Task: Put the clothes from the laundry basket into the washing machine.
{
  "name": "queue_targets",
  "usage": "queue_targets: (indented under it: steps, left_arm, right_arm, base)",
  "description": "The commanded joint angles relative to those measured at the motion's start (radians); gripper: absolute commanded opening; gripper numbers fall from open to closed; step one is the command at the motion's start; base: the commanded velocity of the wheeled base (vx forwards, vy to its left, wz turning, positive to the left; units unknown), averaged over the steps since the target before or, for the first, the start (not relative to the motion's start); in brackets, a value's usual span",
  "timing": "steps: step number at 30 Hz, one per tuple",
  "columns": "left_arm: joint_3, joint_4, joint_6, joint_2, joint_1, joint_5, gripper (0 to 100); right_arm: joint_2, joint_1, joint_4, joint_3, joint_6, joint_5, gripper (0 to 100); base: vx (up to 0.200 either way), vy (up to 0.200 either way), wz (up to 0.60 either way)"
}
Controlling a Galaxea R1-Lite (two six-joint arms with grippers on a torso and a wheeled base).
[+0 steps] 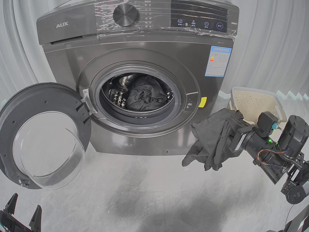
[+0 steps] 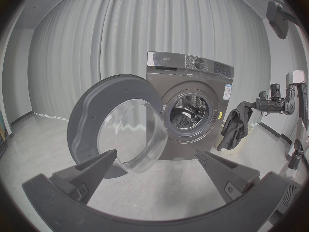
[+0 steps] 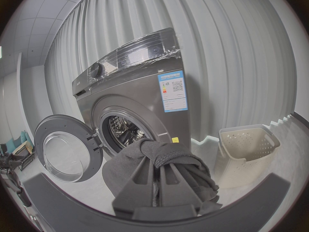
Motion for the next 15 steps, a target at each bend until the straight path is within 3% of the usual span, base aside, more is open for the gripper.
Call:
queue_targets:
  steps: [1, 12, 15]
  left_arm:
    - [0.015, 0.001, 0.000, -0.015, 0.000, 0.000, 100]
    - [0.015, 0.001, 0.000, -0.015, 0.000, 0.000, 100]
    - [0.015, 0.001, 0.000, -0.015, 0.000, 0.000, 100]
  right_arm:
    - [0.003, 0.000, -0.002, 0.005, -0.001, 0.000, 0]
    - [0.003, 0.003, -0.002, 0.005, 0.001, 0.000, 0]
    - [0.003, 0.011, -0.002, 0.005, 0.001, 0.000, 0]
  base:
    - [0.000, 0.000, 0.00]
    - [0.000, 0.000, 0.00]
    - [0.200, 0.000, 0.00]
